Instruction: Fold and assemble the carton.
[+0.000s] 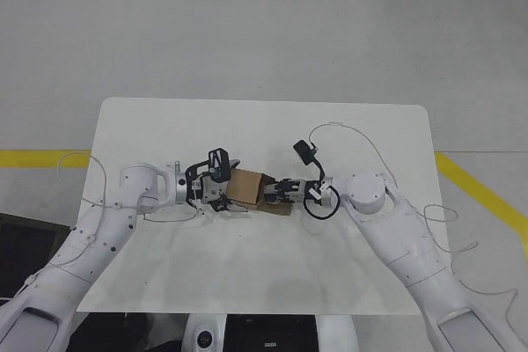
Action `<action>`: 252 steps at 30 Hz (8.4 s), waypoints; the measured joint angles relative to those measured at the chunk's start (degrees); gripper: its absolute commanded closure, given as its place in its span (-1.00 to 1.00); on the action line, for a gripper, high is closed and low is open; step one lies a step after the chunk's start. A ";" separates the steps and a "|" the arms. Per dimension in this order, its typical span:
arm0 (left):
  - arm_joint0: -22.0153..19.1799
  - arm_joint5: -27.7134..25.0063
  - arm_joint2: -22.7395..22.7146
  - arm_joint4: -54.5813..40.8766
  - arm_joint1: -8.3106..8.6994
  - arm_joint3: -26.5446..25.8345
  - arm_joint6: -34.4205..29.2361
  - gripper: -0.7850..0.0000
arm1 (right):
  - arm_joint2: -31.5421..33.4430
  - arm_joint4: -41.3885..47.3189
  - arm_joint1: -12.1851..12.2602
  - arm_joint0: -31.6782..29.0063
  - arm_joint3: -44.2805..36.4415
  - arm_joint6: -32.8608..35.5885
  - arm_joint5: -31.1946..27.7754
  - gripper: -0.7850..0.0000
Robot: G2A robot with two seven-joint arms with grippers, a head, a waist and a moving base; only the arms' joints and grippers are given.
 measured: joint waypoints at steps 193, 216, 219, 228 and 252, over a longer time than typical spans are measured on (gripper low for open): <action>5.50 -1.03 -8.47 -5.85 -1.56 -3.34 -11.82 -1.00 | 9.95 -14.24 4.04 -4.00 -7.87 8.36 0.39 0.60; 5.62 -1.20 -8.67 -6.10 -1.59 -3.41 -12.45 -1.00 | 2.46 -10.83 2.04 1.73 1.40 6.84 -3.08 0.44; 5.66 -1.21 -8.64 -5.96 -1.60 -3.43 -12.48 -1.00 | 1.83 -10.25 1.81 2.16 0.86 6.73 -3.37 0.46; 5.69 -1.13 -8.48 -6.25 -1.66 -3.53 -13.04 -1.00 | 1.37 -8.81 1.73 1.95 -3.51 6.94 -1.46 0.44; 5.87 -1.15 -8.61 -5.16 -1.65 -3.29 -13.03 -1.00 | 0.06 4.66 0.15 0.55 0.59 4.39 -9.47 0.35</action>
